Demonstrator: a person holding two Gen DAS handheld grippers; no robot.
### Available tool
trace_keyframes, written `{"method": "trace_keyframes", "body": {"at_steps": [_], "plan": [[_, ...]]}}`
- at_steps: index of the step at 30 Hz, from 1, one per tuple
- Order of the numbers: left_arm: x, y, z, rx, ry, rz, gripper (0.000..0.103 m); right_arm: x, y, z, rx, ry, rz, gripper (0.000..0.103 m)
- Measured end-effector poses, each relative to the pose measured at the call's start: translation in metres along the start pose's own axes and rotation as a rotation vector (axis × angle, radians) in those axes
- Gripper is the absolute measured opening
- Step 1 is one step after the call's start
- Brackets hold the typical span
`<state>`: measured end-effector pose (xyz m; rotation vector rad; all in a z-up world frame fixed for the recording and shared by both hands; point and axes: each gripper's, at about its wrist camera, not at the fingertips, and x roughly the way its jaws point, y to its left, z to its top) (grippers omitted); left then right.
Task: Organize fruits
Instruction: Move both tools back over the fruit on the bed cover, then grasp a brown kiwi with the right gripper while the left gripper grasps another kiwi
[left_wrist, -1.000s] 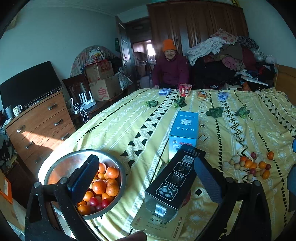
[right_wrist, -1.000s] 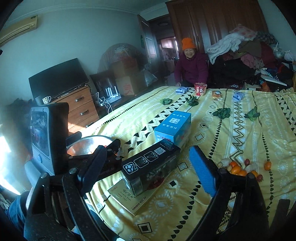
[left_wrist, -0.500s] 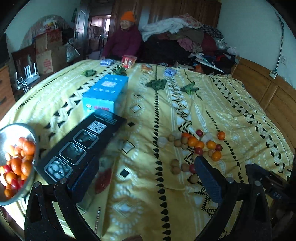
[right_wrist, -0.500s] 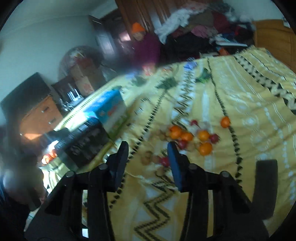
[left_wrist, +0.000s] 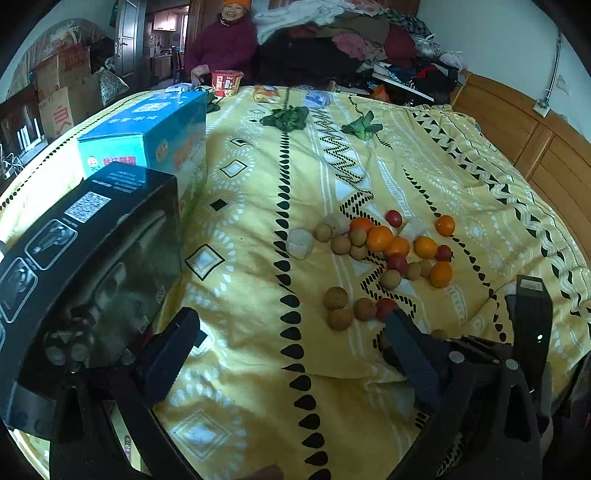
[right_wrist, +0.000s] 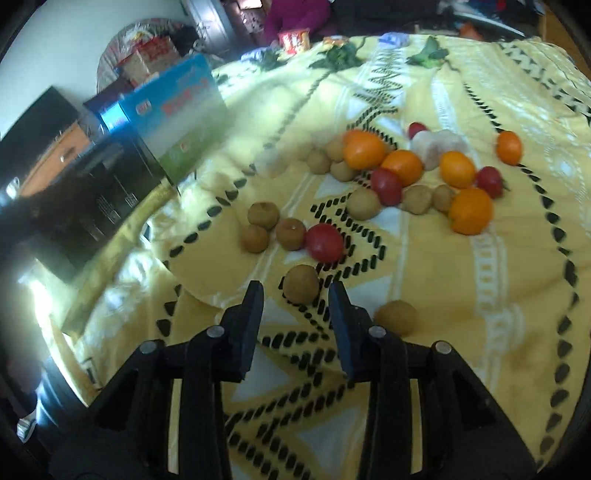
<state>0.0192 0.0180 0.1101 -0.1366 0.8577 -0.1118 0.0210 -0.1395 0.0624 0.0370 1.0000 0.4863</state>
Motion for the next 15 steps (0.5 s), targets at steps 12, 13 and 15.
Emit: {"method": "trace_keyframes", "body": {"at_steps": [12,13,15], "plan": [[0.082,-0.026,-0.019,0.084,0.133,-0.132,0.061,-0.035,-0.018,-0.020,0.050,-0.052,0.018,0.025],[0.085,-0.029,-0.019,0.094,0.132,-0.138,0.060,-0.039,-0.020,-0.021,0.056,-0.057,0.022,0.025],[0.093,-0.033,-0.020,0.100,0.145,-0.139,0.052,-0.043,-0.024,-0.022,0.071,-0.064,0.028,0.025]]}}
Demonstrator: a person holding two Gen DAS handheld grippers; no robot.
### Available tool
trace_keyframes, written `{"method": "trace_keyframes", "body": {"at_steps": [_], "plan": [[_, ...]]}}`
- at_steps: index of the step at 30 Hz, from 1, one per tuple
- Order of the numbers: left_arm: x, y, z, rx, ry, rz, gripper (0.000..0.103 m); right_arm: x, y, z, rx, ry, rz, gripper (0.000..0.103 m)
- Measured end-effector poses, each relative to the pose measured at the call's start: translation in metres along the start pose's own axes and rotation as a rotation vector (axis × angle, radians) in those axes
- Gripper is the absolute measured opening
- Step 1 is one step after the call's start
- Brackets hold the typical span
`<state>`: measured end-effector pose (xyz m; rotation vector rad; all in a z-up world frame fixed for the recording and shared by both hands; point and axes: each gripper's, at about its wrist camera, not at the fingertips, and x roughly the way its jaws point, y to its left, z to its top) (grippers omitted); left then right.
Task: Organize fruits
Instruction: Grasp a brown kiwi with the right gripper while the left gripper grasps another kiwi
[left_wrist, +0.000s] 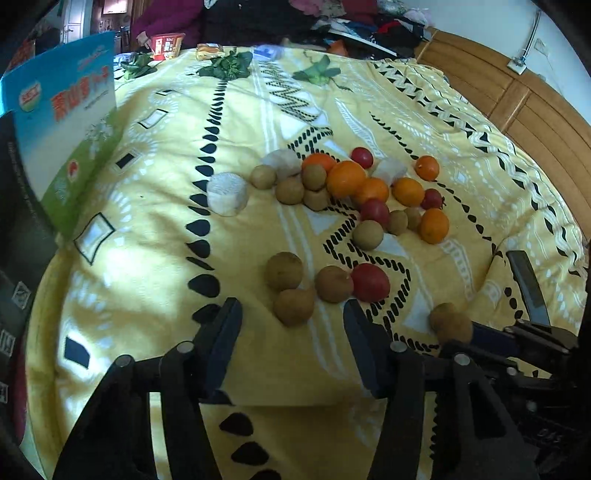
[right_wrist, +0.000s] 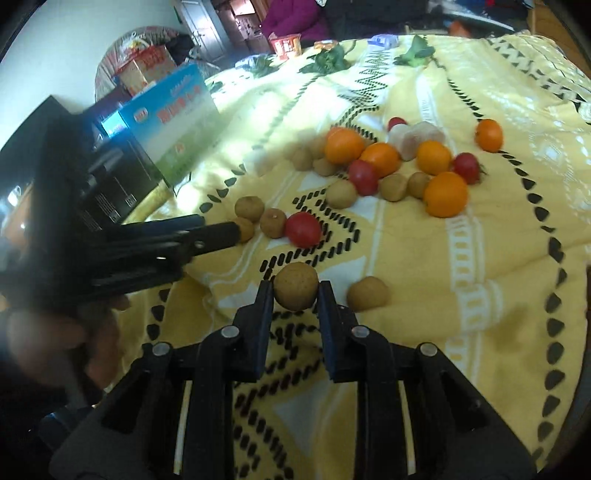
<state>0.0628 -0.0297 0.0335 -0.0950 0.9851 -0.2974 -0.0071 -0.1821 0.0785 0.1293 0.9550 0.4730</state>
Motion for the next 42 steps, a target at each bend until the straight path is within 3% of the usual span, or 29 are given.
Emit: {"method": "trace_keyframes", "body": {"at_steps": [5,10,12,21,29,42], "plan": [[0.012,0.000,0.000,0.005,0.011,0.014,0.037,0.006,-0.002,0.005,0.014,0.003,0.012,0.025],[0.015,-0.004,-0.003,0.037,0.002,0.023,0.032,0.009,-0.002,0.006,0.023,0.004,0.019,0.025],[0.013,-0.005,-0.003,0.041,-0.007,0.020,0.023,0.009,-0.002,0.006,0.026,0.004,0.020,0.025],[-0.026,-0.013,-0.004,0.042,-0.086,0.020,0.024,-0.005,0.001,0.010,0.026,-0.032,0.001,0.025],[-0.092,-0.028,0.001,0.041,-0.191,0.079,0.023,-0.027,0.024,0.030,-0.027,-0.058,-0.155,0.025],[-0.140,-0.032,-0.006,0.037,-0.257,0.081,0.024,-0.048,0.052,0.028,-0.061,-0.062,-0.219,0.024]]}}
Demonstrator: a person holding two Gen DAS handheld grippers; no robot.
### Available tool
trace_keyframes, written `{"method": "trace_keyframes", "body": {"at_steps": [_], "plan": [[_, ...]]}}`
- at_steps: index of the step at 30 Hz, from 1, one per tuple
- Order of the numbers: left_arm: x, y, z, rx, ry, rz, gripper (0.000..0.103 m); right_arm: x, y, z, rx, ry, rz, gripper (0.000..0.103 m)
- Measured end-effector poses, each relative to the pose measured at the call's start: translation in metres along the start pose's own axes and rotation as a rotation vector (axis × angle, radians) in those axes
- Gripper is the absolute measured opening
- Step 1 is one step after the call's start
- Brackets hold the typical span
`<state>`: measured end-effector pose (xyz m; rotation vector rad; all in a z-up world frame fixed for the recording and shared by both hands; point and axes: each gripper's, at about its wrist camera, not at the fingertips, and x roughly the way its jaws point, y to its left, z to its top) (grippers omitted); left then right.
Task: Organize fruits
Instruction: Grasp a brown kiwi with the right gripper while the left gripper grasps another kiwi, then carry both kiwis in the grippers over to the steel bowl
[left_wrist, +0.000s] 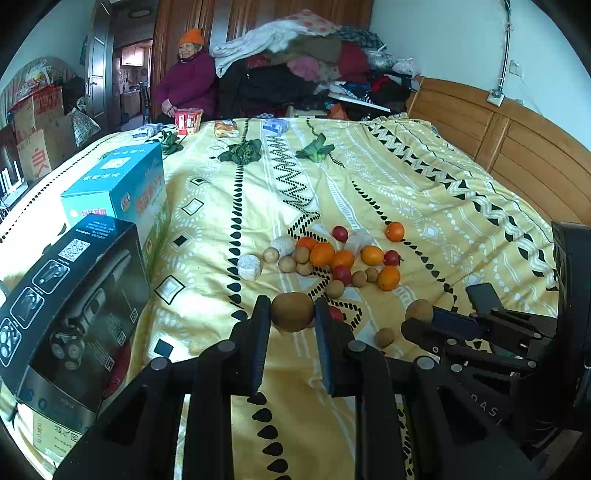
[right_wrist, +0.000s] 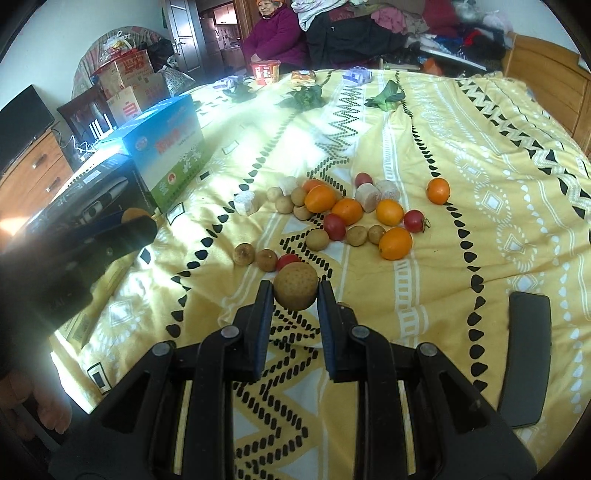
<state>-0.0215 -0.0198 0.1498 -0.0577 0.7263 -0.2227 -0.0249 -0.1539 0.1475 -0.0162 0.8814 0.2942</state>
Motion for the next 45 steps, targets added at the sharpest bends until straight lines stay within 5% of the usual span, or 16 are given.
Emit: {"method": "trace_keyframes", "body": {"at_steps": [27,37,45], "plan": [[-0.062,0.058,0.014,-0.108,-0.125,0.056,0.023,-0.032,0.062,0.030,-0.122,-0.082,0.027,0.025],[-0.117,0.143,0.018,-0.224,-0.226,0.195,0.023,-0.035,0.139,0.067,-0.243,-0.138,0.161,0.025],[-0.171,0.272,-0.002,-0.396,-0.258,0.397,0.023,-0.024,0.244,0.102,-0.352,-0.138,0.367,0.025]]}}
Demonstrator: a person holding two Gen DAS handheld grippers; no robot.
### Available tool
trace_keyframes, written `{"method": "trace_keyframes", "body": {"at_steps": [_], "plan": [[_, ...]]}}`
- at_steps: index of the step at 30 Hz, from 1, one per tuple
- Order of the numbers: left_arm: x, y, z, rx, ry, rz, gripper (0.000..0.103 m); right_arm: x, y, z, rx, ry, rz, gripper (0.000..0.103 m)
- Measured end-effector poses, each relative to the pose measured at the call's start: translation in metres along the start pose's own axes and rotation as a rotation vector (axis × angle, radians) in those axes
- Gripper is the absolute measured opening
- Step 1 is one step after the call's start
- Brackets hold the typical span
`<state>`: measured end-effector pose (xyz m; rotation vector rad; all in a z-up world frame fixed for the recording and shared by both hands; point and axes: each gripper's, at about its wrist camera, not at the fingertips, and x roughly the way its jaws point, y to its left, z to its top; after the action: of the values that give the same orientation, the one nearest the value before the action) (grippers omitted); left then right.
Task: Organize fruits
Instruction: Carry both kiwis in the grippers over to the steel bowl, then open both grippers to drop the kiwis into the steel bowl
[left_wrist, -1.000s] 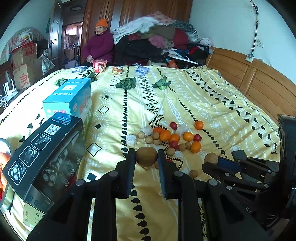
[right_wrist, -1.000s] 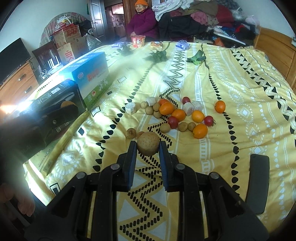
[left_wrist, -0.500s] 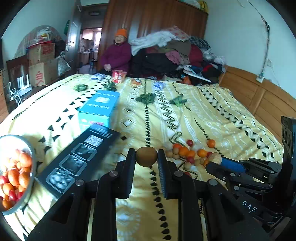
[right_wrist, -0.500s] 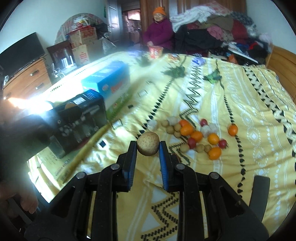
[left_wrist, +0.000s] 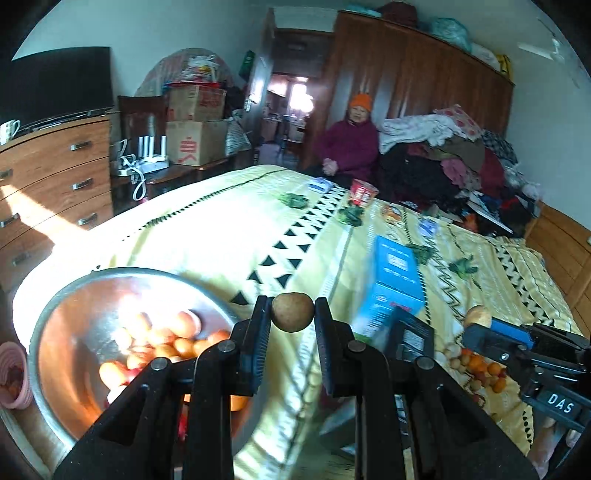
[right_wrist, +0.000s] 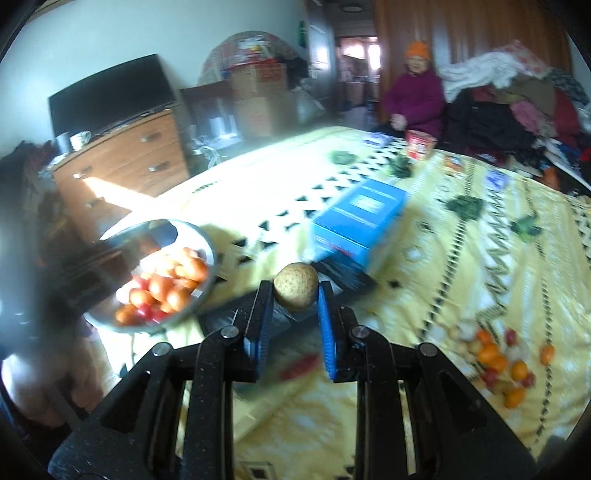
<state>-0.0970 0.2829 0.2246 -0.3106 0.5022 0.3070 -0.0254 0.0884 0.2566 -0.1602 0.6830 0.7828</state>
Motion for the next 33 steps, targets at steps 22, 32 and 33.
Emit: {"method": "trace_keyframes", "body": {"at_steps": [22,32,33], "plan": [[0.025,0.172,-0.025,-0.243,0.097,0.188,0.023,0.141,0.134,0.021,-0.067,0.257,0.315,0.026],[0.026,0.177,-0.026,-0.267,0.094,0.219,0.072,0.147,0.142,0.021,-0.064,0.260,0.312,0.071],[0.026,0.177,-0.026,-0.268,0.092,0.223,0.075,0.144,0.141,0.022,-0.061,0.247,0.305,0.076]]}}
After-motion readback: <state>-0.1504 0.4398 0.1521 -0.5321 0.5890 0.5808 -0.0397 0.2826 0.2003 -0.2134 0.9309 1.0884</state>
